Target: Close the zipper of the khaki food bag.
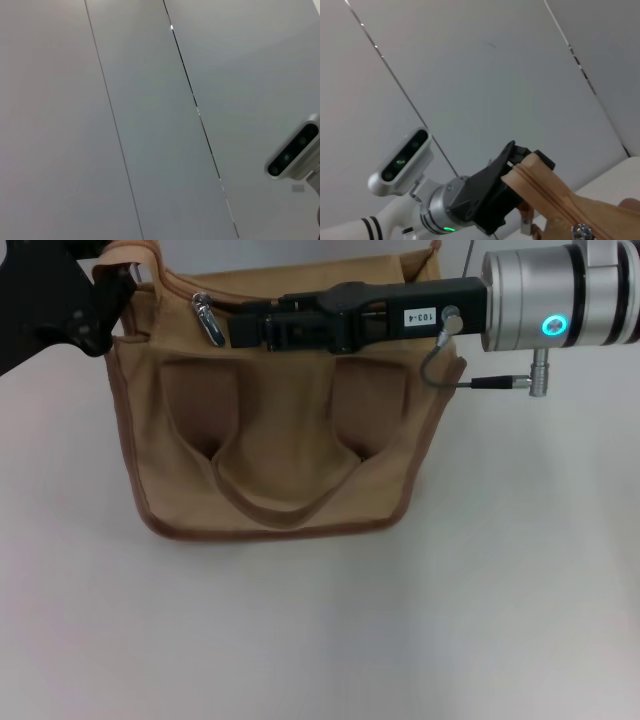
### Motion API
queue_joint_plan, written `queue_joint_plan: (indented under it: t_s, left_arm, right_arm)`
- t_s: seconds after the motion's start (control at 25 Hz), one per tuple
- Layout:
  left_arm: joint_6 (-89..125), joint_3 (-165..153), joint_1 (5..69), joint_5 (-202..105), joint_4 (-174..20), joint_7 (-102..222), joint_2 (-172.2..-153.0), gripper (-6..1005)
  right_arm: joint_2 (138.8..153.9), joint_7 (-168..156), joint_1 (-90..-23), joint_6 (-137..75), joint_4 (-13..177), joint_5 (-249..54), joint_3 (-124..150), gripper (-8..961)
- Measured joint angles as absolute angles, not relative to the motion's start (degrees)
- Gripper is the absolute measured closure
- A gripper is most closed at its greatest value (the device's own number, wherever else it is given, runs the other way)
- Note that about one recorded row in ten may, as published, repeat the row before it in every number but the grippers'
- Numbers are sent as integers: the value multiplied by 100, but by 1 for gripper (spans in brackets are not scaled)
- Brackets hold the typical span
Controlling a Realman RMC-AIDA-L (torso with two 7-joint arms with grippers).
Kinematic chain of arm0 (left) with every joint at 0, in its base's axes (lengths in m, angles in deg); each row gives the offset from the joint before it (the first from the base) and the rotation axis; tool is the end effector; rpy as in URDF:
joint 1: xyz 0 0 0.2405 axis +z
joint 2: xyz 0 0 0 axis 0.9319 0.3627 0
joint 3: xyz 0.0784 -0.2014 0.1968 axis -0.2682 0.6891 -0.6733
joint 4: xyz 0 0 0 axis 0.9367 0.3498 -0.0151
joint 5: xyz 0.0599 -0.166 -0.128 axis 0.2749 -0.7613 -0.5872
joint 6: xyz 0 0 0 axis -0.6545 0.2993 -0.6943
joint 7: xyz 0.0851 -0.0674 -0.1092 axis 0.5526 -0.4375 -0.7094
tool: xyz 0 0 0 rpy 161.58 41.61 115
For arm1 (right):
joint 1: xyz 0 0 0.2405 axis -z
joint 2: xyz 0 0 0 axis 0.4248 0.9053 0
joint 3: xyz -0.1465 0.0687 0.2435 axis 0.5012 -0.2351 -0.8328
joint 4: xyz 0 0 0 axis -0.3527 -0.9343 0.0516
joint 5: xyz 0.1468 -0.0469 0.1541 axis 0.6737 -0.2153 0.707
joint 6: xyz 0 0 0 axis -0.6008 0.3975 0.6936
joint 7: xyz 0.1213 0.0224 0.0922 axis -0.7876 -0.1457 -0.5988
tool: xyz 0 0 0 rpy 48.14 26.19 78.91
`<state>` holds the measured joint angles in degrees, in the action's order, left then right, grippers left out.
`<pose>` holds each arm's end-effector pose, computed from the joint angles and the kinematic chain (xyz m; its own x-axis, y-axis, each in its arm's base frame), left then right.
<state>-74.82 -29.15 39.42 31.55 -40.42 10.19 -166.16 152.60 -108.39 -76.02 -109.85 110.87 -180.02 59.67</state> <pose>-0.2618 0.3611 0.0536 0.6541 -0.3405 0.6755 0.1930 -0.7883 -0.5842 0.1177 0.4208 -0.0534 0.6680 -0.4992 -0.5520 -0.4409 -0.8630 0.2468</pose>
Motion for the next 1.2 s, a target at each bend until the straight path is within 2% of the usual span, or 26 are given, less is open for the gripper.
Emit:
queue_joint_plan:
  t_s: [0.24, 0.56, 1.2]
  left_arm:
    - [-7498, -2962, 3916, 3152, -4041, 1016, -16616, 974]
    - [-7553, -2965, 3858, 3152, -4041, 1009, -16615, 974]
    - [-7636, -3099, 3420, 3152, -4393, 849, -16622, 974]
  right_arm:
    - [15275, -10825, -7627, -10885, 11087, -17988, 5983, 480]
    - [15300, -10813, -7693, -10572, 11084, -17969, 6246, 670]
    - [15337, -10787, -7734, -10401, 11032, -17716, 6494, 664]
